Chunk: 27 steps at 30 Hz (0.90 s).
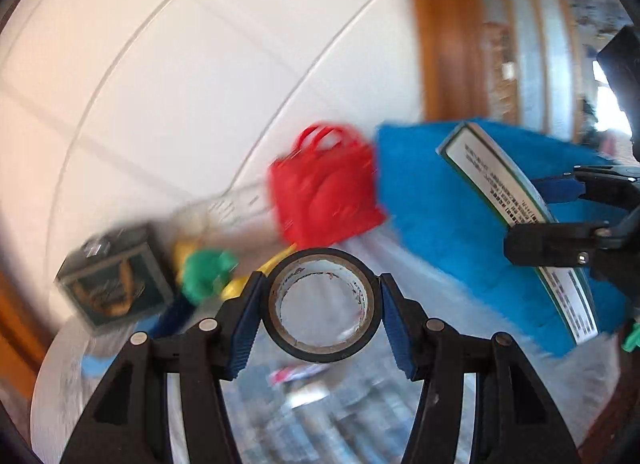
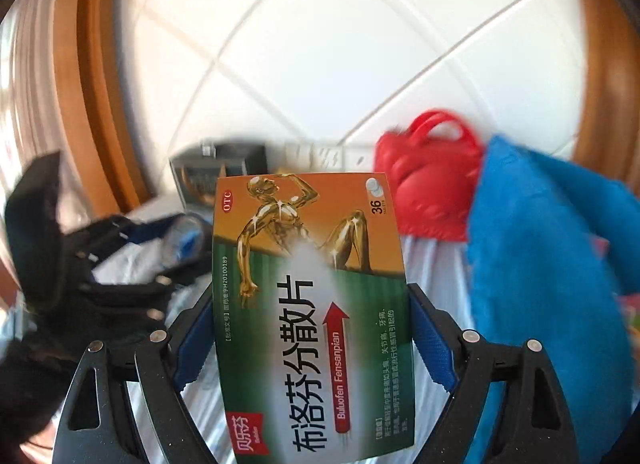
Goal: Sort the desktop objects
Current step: 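Carry the tape roll and green box into the blue crate and release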
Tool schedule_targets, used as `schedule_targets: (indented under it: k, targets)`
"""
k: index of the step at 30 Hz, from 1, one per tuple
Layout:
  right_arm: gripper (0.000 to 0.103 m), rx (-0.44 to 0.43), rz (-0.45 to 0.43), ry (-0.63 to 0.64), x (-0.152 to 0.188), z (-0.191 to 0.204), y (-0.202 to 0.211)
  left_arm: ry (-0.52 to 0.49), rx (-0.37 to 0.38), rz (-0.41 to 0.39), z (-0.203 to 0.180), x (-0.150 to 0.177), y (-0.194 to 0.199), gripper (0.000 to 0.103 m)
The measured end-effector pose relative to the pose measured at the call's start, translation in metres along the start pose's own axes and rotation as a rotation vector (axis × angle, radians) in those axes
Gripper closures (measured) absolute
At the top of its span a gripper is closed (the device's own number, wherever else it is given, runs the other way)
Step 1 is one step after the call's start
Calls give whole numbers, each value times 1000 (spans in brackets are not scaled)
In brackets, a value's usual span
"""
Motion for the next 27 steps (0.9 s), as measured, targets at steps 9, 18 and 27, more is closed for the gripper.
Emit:
schedule_targets:
  k: [9, 18, 27]
  targets:
    - [16, 178, -178, -139, 6, -70, 153, -149, 213, -135, -145, -91, 24, 48]
    - [16, 392, -226, -220, -8, -202, 226, -214, 255, -186, -262, -159, -7, 48]
    - [14, 438, -183, -266, 0, -278, 226, -226, 204, -138, -322, -180, -33, 45]
Point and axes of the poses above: each gripper's, at about its wrist camera, not at the fingertips, and y roughly against the way its jaws point, z to its left, x to its underside, the point moved 2 cm from there along -y, roughly the way its jaws point, and after that the axes turned 3 degrees about -y, right-handed, at the moved point
